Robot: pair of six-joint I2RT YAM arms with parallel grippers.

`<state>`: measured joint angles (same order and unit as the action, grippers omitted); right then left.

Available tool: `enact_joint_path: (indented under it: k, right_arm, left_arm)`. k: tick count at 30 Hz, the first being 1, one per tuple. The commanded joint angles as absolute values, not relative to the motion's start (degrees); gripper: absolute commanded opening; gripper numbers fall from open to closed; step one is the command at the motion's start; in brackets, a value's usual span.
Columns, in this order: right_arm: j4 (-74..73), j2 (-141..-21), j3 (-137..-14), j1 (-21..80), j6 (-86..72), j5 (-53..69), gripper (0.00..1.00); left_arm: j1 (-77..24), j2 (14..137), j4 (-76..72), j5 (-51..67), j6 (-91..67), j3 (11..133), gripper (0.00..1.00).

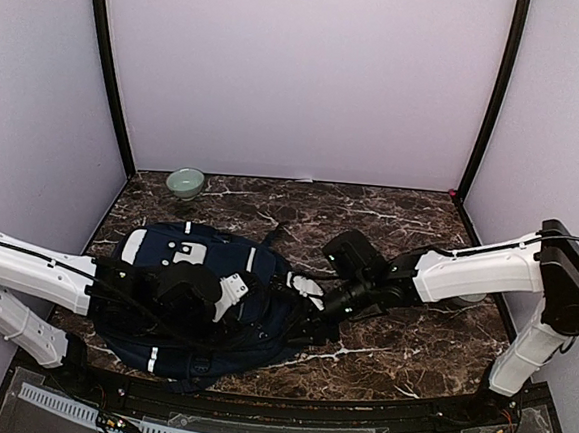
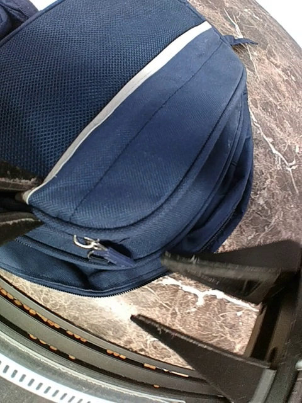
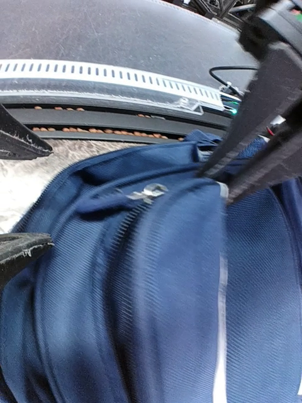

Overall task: Pack the student bag
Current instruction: Grab the upper front pocket of the student bag.

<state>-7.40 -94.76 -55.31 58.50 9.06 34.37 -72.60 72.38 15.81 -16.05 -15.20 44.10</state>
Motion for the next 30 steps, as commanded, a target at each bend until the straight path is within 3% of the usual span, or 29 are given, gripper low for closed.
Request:
enact_joint_path:
  k: [1,13,21,30]
  right_arm:
    - [-7.8,-93.1,-53.4,58.3,8.0,35.2,0.40]
    - [-0.3,-96.7,-56.5,58.8,3.5,33.1,0.41]
    - [-10.3,-93.4,-61.6,58.8,6.4,38.1,0.40]
    - [-7.2,-95.5,-62.9,58.7,5.2,32.6,0.41]
  left_arm:
    - [-71.5,69.6,8.9,-16.8,-17.6,42.7,0.00]
    - [-70.8,67.7,6.8,-15.4,-19.2,41.3,0.00]
    - [-70.5,65.8,6.1,-15.5,-20.1,40.1,0.00]
    - [-69.8,66.2,4.9,-14.4,-20.6,40.1,0.00]
